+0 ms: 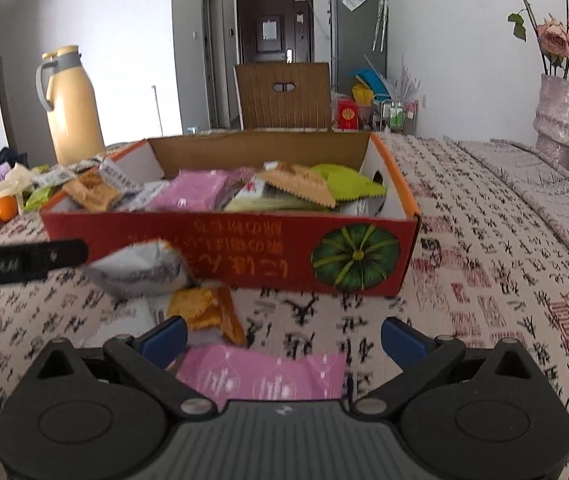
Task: Organize snacks
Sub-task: 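Grasp the pink packet with the right tool, then grasp the white printed packet with the left tool while right holds the pink packet, then lift both held packets and carry them toward the box, then lower both packets into the box and open both tools, then move both tools back to the loose packets beside the box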
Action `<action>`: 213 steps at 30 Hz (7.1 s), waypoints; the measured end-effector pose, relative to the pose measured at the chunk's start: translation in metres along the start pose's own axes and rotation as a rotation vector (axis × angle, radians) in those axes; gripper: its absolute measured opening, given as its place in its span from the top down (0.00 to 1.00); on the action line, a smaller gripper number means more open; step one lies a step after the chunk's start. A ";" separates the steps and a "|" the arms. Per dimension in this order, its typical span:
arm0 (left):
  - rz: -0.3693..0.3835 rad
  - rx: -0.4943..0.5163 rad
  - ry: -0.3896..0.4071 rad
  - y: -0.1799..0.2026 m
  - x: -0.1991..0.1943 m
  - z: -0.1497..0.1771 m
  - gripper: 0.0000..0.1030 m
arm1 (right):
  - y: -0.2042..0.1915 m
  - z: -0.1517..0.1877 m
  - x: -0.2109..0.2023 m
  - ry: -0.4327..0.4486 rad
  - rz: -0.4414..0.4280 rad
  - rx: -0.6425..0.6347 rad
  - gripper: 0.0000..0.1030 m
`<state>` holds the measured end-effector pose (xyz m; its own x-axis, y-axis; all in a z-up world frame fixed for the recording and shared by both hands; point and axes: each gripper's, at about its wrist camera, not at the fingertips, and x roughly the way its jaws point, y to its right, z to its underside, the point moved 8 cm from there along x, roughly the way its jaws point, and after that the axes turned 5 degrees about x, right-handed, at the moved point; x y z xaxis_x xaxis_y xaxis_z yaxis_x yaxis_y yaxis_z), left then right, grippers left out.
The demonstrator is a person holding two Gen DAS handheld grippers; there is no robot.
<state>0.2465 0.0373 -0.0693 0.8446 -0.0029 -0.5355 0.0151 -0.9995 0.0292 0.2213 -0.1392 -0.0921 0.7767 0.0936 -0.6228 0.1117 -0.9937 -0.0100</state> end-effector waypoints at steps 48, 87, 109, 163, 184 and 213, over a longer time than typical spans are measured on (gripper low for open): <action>0.122 0.180 -0.173 0.073 -0.020 0.037 0.00 | 0.048 0.028 -0.051 0.118 -0.005 0.111 0.34; 0.123 0.203 -0.178 0.105 -0.034 0.055 0.58 | 0.044 0.042 -0.069 0.135 -0.060 0.112 0.34; 0.104 0.171 -0.032 0.089 -0.061 0.009 0.58 | 0.024 0.006 -0.089 0.242 -0.071 0.058 0.34; -0.007 0.041 0.055 0.035 0.052 -0.089 0.22 | 0.019 -0.116 0.043 0.274 -0.070 0.076 0.10; -0.025 -0.003 0.116 0.031 0.023 -0.103 0.00 | 0.016 -0.122 0.020 0.327 -0.068 0.081 0.00; -0.053 -0.022 0.023 -0.028 -0.031 -0.030 0.00 | -0.019 -0.036 -0.013 0.124 -0.032 0.009 0.00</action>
<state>0.2359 0.0660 -0.0282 0.8543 0.0506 -0.5172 0.0712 -0.9973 0.0201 0.2319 -0.1195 -0.0555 0.8438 0.1311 -0.5203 0.1319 -0.9906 -0.0357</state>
